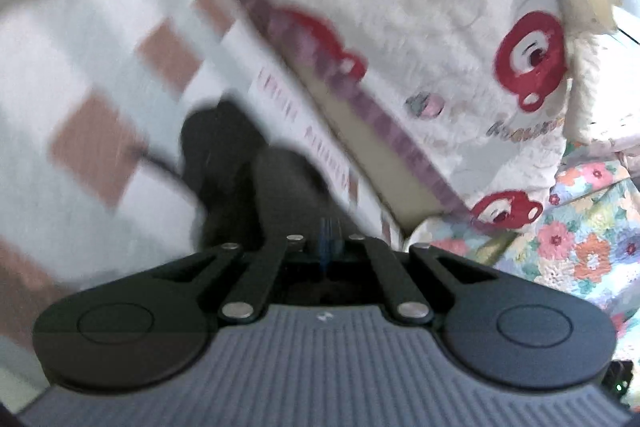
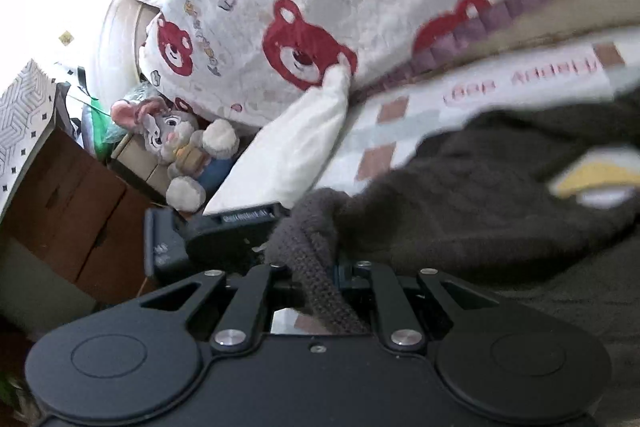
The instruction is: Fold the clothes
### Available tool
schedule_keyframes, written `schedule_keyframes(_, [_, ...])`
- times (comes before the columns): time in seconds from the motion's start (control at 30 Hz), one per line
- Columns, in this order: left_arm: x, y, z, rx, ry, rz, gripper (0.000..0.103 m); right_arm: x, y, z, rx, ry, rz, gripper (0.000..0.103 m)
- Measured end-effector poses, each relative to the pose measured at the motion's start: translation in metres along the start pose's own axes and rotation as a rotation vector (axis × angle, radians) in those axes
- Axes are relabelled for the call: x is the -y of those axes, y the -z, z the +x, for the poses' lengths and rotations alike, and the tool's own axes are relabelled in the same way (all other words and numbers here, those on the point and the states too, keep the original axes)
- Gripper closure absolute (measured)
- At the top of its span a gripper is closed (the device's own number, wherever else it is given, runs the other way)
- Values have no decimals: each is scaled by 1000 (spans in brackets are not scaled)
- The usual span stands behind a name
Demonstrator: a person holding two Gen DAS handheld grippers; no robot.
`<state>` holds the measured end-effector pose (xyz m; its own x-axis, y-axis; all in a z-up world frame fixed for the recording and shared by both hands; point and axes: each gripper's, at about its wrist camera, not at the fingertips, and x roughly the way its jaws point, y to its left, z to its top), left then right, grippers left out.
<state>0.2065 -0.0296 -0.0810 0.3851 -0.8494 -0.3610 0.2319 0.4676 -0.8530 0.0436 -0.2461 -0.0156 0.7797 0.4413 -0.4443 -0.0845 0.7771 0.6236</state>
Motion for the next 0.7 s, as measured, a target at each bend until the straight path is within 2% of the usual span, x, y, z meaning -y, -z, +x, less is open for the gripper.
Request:
schedule_keyframes(0.17, [61,-63,-53,172,-65,198,103,-28,-20,5,67,-24,-46,90])
schedule_keyframes(0.27, [52,-50,-67,152,-138,185,101,-63,-33,31,98,-117,-37,90])
schedule_keyframes(0.37, [42,-36,-81,132,-210,172,97,-97,-32,60,69,-68,-138,90])
schedule_keyframes(0.47, [32,-23,-95,112,-282,158,96,-104,-9,89,-76,46,-190,86])
schedule_keyframes(0.5, [29,-18,-99,105,-306,153,96,-100,3,97,-160,38,-176,84])
schedule_keyframes(0.53, [26,-14,-104,99,-330,149,92,-95,15,105,-244,30,-162,81])
schedule_keyframes(0.6, [20,-5,-113,85,-378,140,81,-87,39,107,-354,-9,-157,77])
schedule_keyframes(0.67, [13,7,-113,50,-426,158,74,-74,53,92,-396,-25,-158,74])
schedule_keyframes(0.7, [10,13,-109,26,-447,175,72,-66,55,78,-388,-24,-151,68])
